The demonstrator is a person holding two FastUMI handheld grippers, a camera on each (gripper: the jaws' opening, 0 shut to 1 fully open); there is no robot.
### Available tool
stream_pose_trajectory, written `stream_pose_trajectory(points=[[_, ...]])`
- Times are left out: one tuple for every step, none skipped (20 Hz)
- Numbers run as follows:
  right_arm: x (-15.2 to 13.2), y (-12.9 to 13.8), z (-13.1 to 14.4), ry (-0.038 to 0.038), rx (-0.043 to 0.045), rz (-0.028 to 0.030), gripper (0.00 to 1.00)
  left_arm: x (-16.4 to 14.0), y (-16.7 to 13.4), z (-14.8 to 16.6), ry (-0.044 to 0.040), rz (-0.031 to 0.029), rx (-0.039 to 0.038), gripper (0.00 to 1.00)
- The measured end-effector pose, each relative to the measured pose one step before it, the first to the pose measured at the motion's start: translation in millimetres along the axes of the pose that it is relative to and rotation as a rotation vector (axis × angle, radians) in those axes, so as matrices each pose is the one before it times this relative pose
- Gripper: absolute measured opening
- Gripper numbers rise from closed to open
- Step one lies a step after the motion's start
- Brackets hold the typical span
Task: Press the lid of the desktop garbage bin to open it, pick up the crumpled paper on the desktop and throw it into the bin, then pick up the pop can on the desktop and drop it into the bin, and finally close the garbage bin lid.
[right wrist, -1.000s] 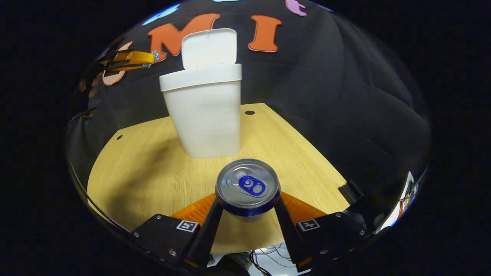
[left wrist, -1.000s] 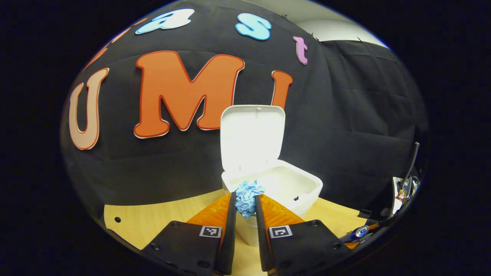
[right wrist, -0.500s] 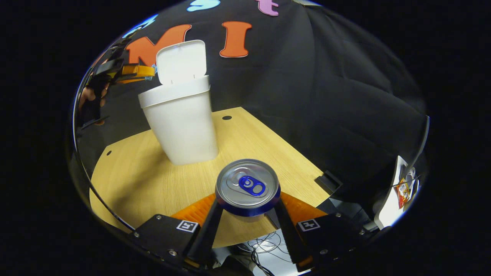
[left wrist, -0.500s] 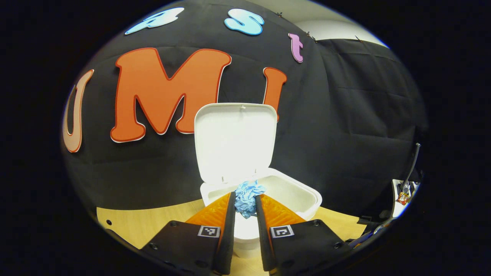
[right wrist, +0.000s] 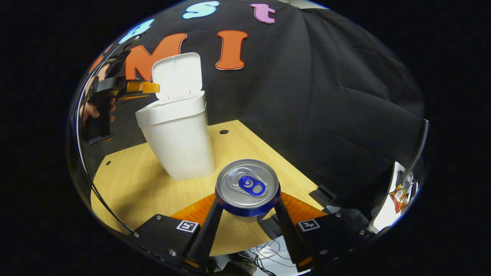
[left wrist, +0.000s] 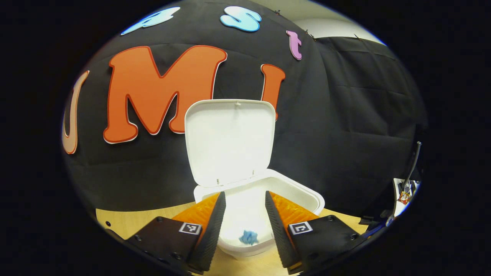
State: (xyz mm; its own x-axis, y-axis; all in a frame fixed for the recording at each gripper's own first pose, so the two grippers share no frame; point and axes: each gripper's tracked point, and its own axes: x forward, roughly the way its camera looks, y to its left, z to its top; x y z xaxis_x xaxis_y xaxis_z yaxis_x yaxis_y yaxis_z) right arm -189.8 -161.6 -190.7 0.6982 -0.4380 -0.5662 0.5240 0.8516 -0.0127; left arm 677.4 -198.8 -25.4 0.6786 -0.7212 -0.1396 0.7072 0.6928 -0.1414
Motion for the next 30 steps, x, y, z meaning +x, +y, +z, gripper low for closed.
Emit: stream_pose_trajectory(points=[[1.16,3.09,6.23,-0.00714,-0.00654,0.00805,0.79,-3.24,3.18,0.37,-0.00194,0.00486,-0.00384,0.74],[1.55,2.69,6.39,-0.01033,-0.00922,0.00755,0.79,-4.33,2.86,-1.25,-0.00591,0.00407,-0.00418,0.79],[1.78,2.78,8.39,-0.01154,-0.00933,0.00681,0.79,-4.32,2.36,-1.4,-0.00476,-0.00098,-0.00308,0.86],[1.46,4.45,8.16,-0.01227,-0.00737,0.01316,0.79,-3.93,3.02,-2.82,-0.00158,0.00341,-0.00267,0.87],[3.26,4.49,8.35,-0.01241,-0.0093,0.01419,0.79,-4.66,3.18,-3.76,0.00291,0.00317,-0.00116,0.91],[3.05,2.37,7.17,-0.00735,-0.01195,0.01488,0.79,-5.97,5.44,-5.73,0.0015,0.00911,0.00059,0.92],[2.34,3.08,7.65,-0.00654,-0.01005,0.01233,0.79,-5.87,5.27,-2.85,-0.00198,0.00853,0.00168,0.95],[3.12,4.06,9.26,-0.01411,-0.00875,0.01481,0.79,-6.92,4.85,-4.95,0.00074,0.00925,0.00234,0.95],[2.66,4.56,9.75,-0.01546,-0.01228,0.01394,0.79,-6.62,5.56,-2.23,-0.00433,0.00963,0.00094,0.96],[2.01,3.09,8.19,-0.01162,-0.01403,0.01185,0.79,-6.12,7.21,-3.05,-0.00018,0.01325,-0.00079,0.97],[2.88,3.51,7.86,-0.01049,-0.01258,0.00952,0.79,-5.02,7.82,-3.95,0.0022,0.01782,-0.00225,0.97],[0.78,3.05,5.17,-0.00497,-0.00892,0.0062,0.79,-4.16,9.87,-6.09,0.00655,0.02413,-0.00206,0.97],[1.95,5.49,6.33,-0.00962,-0.00302,0.01731,0.79,-5.11,7.26,-5.83,0.00818,0.01748,-0.0029,0.97],[3.3,6.95,7.89,-0.00811,-0.00303,0.01596,0.79,-5.31,6.82,-7.28,0.01208,0.01626,-0.00352,0.97],[3.56,5.64,5.96,-0.00831,-0.00554,0.01445,0.79,-5.5,8.15,-8.03,0.01471,0.01674,-0.00222,0.97],[2.48,4.22,7.29,-0.0079,-0.00617,0.01128,0.79,-6.6,7.83,-11.1,0.0153,0.01724,0.00097,0.97],[2.19,4.95,6.96,-0.00892,-0.00437,0.01376,0.79,-6.42,8.53,-9.14,0.01287,0.01926,0.00292,0.97],[0.29,5.42,8.53,-0.01029,-0.00285,0.01709,0.79,-5.49,8.64,-12.24,0.01777,0.02196,-0.00056,0.97],[2.34,6.21,8.14,-0.01267,-0.00422,0.0177,0.79,-6.91,6.14,-10.85,0.01989,0.01444,-0.00469,0.98],[2.48,5.29,7.82,-0.01121,-0.00709,0.01495,0.79,-5.1,5.59,-10.49,0.0195,0.01457,-0.00564,0.98],[2.86,4.49,8.39,-0.00977,-0.00623,0.01476,0.74,-5.78,7.44,-11.35,0.0214,0.0165,-0.00299,0.97],[2.35,4.94,7.72,-0.01269,-0.00264,0.01694,0.79,-8.15,8.17,-12.06,0.01768,0.02138,-0.00445,0.97],[4.19,5.72,9.63,-0.0124,-0.00347,0.02016,0.75,-9.3,10.36,-16.29,0.02439,0.02518,-0.01482,0.97],[2.49,3.41,7.58,-0.00896,-0.00281,0.01321,0.79,-5.54,8.14,-10.69,0.01678,0.01917,-0.01605,0.98],[2.17,3.43,7.44,-0.0065,0.00079,0.01215,0.79,-5.41,8.17,-8.47,0.01596,0.02019,-0.01386,0.97],[2.46,3.45,8.87,-0.01216,-0.00061,0.01401,0.79,-4.88,7.57,-7.1,0.01094,0.0237,-0.00973,0.98],[2.48,4.04,10.16,-0.01767,-0.00664,0.01278,0.79,-6.61,10.42,-7.67,0.00528,0.02304,-0.00638,0.98],[1.49,3.47,9.02,-0.01272,-0.01187,0.01078,0.79,-6.24,7.89,-4.64,0.00403,0.02417,-0.00605,0.98],[1.83,3.27,8.43,-0.01394,-0.01636,0.00619,0.79,-6.55,6.87,-3.64,0.0031,0.02279,-0.00709,0.98],[2.88,2.27,6.86,-0.01173,-0.01481,0.00854,0.79,-4.69,6.59,-2.47,0.00306,0.02246,-0.00726,0.98]])
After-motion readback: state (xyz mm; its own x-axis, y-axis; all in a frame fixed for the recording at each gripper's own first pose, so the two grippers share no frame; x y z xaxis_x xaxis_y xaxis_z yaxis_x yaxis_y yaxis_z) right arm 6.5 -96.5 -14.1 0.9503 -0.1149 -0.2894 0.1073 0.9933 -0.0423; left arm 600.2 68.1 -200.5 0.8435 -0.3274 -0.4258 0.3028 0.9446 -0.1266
